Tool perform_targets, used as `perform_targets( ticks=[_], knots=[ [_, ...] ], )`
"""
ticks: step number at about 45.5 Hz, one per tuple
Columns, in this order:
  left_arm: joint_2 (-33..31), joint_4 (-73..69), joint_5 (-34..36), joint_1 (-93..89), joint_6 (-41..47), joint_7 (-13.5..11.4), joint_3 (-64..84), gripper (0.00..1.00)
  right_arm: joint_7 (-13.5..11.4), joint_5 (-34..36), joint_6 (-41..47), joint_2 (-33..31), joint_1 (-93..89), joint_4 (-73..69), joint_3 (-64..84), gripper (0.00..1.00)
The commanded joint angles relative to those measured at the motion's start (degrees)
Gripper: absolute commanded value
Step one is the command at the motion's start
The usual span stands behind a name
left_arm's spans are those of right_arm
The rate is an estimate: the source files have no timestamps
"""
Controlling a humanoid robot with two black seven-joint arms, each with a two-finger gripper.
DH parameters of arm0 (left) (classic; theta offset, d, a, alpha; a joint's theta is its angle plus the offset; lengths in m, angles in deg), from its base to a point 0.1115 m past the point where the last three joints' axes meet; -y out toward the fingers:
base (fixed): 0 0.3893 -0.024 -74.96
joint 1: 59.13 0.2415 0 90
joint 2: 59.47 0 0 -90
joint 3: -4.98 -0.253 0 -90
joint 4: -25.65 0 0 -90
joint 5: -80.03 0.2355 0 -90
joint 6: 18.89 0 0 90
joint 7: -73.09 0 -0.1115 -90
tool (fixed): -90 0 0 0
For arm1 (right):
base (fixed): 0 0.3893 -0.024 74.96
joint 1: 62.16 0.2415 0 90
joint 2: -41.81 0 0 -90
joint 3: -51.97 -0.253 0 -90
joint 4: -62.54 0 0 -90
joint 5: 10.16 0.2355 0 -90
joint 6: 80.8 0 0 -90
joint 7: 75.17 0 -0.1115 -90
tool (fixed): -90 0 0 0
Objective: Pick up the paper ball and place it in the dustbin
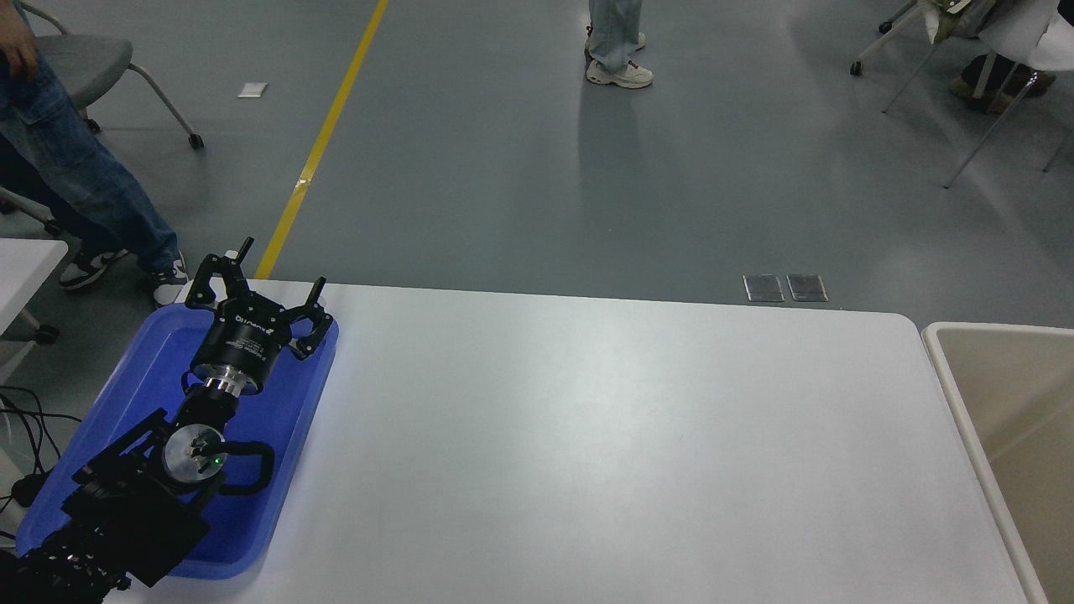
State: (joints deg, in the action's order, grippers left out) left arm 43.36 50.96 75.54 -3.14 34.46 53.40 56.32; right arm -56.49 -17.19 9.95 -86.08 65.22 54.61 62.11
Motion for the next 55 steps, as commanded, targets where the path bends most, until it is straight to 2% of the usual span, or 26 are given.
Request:
perform_targets(
  ticks=[1,10,16,21,26,32,36,40,42,43,44,55],
  knots=[
    [0.0,0.0,0.0,0.0,0.0,0.0,0.0,1.0,0.2,0.0,0.6,0.5,3.0,-1.4,-29.6,1.0],
    [0.0,0.0,0.0,0.0,0.0,0.0,0.0,1.0,0.2,-0.2,1.1,-0.2,4.0,-12.6,-40.9,1.0],
    [0.0,0.0,0.0,0.1,0.0,0.0,0.0,1.0,1.4,-0.2,1.1,1.0,3.6,-19.4,-51.8,1.0],
    [0.0,0.0,0.0,0.1,0.0,0.0,0.0,1.0,3.7,-1.1,1.5,3.4,3.2,-24.6,-61.0,1.0],
    [0.0,0.0,0.0,0.0,0.0,0.0,0.0,1.0,3.8,-1.1,5.7,4.8,2.0,-28.4,-66.1,1.0],
    [0.0,0.0,0.0,0.1,0.0,0.0,0.0,1.0,4.2,-1.1,8.9,9.7,-0.1,-29.3,-70.6,1.0],
    [0.0,0.0,0.0,0.0,0.0,0.0,0.0,1.0,6.6,-1.7,9.1,12.2,-1.4,-29.3,-71.0,1.0],
    [0.0,0.0,0.0,0.0,0.0,0.0,0.0,1.0,9.8,-5.5,9.1,14.1,-4.0,-29.7,-71.6,1.0],
    [0.0,0.0,0.0,0.1,0.0,0.0,0.0,1.0,11.5,-7.4,9.1,15.9,-5.4,-29.5,-71.7,1.0],
    [0.0,0.0,0.0,0.0,0.0,0.0,0.0,1.0,13.6,-7.9,9.1,18.2,-6.1,-28.7,-71.5,1.0],
    [0.0,0.0,0.0,0.0,0.0,0.0,0.0,1.0,14.2,-8.0,9.1,18.9,-6.2,-28.4,-71.4,1.0],
    [0.0,0.0,0.0,0.0,0.0,0.0,0.0,1.0,14.5,-7.9,9.0,21.8,-7.6,-27.1,-70.9,1.0]
  ],
)
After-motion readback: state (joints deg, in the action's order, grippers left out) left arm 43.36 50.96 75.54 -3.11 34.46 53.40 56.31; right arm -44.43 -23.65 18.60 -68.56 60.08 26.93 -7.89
